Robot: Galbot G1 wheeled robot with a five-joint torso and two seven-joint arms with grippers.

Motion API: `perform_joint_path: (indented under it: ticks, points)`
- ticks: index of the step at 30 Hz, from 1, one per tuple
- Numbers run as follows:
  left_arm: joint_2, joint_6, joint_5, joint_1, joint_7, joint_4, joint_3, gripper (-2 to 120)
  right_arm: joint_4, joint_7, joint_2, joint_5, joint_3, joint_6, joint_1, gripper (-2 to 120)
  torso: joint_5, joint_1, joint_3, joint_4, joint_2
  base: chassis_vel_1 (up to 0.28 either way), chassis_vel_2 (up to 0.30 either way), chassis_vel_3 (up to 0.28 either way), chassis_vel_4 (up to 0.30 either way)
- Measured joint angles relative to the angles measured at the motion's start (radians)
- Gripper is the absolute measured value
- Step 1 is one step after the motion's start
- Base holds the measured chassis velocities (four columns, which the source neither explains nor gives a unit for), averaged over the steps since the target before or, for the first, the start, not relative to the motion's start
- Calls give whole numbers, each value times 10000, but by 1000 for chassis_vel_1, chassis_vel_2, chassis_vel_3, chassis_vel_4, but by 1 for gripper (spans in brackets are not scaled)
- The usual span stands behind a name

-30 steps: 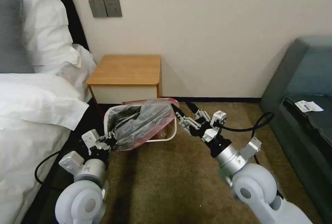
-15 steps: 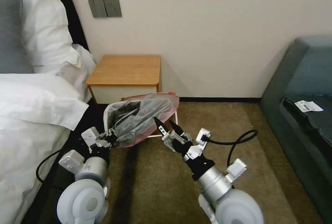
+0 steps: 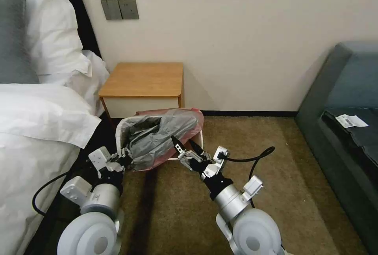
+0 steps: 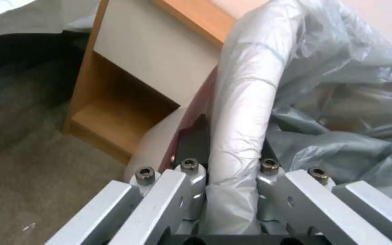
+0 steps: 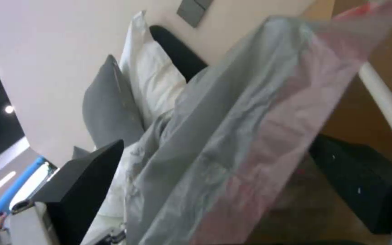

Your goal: Pick up the garbage bag from the table and place it over the trash can.

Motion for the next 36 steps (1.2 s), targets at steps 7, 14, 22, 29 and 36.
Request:
perform_joint_path:
  ticks: [7, 14, 22, 29, 36]
  points:
    - [40, 2, -7, -93, 34, 70, -138, 7, 453, 30, -312, -191, 118, -139, -405, 100, -2, 1, 0, -1, 0, 0, 0, 0, 0]
    - [-60, -7, 80, -44, 29, 69, 9, 7, 168, 31, -102, -187, 202, -86, -99, 100, 0, 1, 0, -1, 0, 0, 0, 0, 0]
    - [-55, -58, 147, -5, 29, 68, 4, 7, 151, 45, 4, -244, 147, -61, 17, 72, 0, 1, 0, -1, 0, 0, 0, 0, 0]
    - [-60, -69, 194, -22, 27, 113, 29, 7, 218, -12, -10, -287, 146, -59, 36, 47, 0, 0, 0, -1, 0, 0, 0, 0, 0]
    - [-87, -38, 253, -5, 30, 183, 61, 7, 223, -99, -41, -381, 162, -60, 88, 23, -1, 1, 0, -1, 0, 0, 0, 0, 0]
